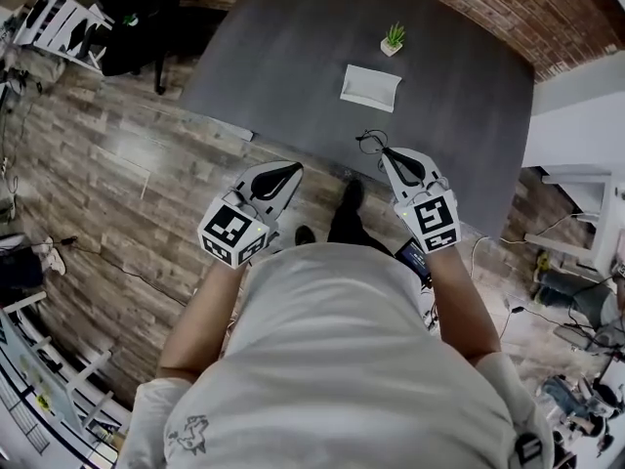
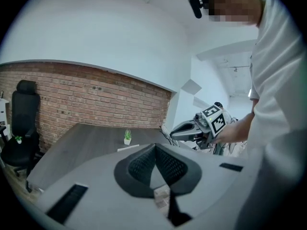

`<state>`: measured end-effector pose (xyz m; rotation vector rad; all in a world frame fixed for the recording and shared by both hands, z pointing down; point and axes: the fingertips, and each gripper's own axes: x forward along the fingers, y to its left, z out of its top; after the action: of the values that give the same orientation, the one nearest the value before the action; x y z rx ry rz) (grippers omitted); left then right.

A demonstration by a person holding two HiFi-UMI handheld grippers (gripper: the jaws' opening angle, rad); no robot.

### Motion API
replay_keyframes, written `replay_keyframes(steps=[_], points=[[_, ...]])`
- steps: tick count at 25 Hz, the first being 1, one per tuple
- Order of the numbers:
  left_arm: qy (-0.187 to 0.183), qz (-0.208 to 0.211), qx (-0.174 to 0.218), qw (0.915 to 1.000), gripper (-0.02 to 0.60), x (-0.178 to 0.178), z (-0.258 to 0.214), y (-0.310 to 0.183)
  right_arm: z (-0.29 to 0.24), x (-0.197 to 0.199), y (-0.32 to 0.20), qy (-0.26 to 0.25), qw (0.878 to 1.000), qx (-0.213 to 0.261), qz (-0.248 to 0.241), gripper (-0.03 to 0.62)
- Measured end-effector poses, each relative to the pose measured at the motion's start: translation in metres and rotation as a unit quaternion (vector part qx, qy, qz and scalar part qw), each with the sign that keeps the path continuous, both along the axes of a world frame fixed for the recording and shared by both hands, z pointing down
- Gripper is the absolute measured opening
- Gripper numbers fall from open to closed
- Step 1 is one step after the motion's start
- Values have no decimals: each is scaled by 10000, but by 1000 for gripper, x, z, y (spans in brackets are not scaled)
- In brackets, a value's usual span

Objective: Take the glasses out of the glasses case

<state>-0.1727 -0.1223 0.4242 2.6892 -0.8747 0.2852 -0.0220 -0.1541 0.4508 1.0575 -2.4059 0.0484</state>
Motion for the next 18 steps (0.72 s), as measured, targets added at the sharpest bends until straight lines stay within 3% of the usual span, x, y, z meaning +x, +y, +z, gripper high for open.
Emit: replay_keyframes(steps=[7,18], points=[[106,225,47,9997,11,-20,-4,40,-8,-6,60,-39,9992,16,389,14],[196,349,58,9992,11,1,-8,77,-24,13,101,-33,9991,124,410,14]])
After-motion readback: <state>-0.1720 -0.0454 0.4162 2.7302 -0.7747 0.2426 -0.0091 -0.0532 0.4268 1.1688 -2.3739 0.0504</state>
